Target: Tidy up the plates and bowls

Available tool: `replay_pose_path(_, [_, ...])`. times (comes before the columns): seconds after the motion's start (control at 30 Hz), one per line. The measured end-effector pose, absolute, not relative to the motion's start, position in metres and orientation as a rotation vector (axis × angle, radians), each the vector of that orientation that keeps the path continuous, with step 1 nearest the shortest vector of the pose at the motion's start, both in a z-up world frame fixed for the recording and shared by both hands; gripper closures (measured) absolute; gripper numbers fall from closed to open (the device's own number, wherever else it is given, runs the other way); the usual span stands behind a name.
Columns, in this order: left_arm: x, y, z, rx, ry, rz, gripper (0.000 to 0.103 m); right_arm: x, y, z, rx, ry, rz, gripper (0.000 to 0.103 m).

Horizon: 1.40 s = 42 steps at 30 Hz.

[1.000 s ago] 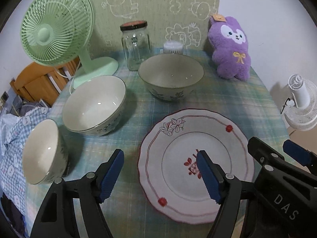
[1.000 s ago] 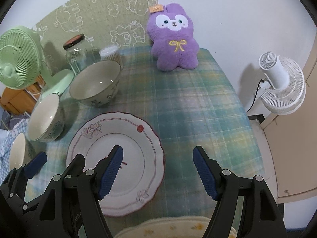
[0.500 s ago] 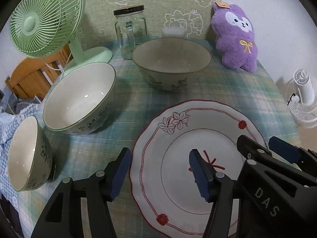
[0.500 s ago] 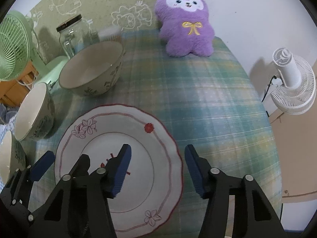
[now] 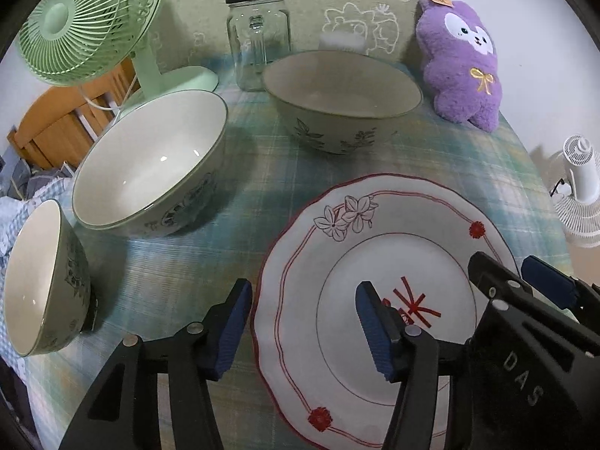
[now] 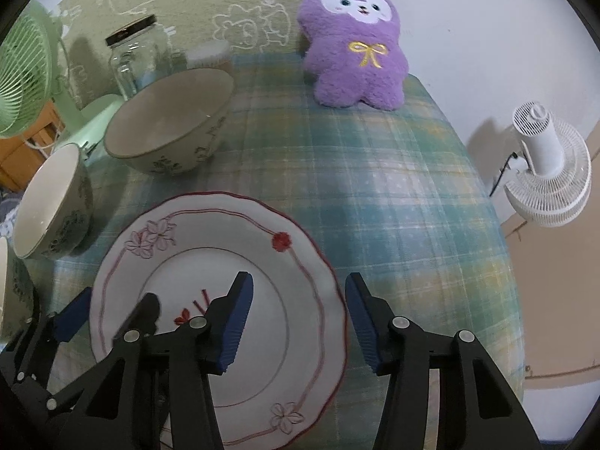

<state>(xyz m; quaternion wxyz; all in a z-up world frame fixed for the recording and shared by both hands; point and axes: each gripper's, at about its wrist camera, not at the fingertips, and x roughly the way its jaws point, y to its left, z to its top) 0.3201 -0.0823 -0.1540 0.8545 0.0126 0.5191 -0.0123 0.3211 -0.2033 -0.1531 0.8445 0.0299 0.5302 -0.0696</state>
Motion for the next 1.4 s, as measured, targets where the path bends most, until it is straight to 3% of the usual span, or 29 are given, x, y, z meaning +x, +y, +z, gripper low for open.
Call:
replay_pose_path(0.6, [0.311,-0.084,-0.149,0.055,1.112,-0.011,0.047,0.314,-0.195,-0.151,0.066,1.146,-0.153,0.048])
replay_pose_path(1.4, [0.241,-0.071,-0.084,0.089,1.022,-0.130,0.047,0.226,-0.184,-0.079,0.122,1.059,-0.280,0.048])
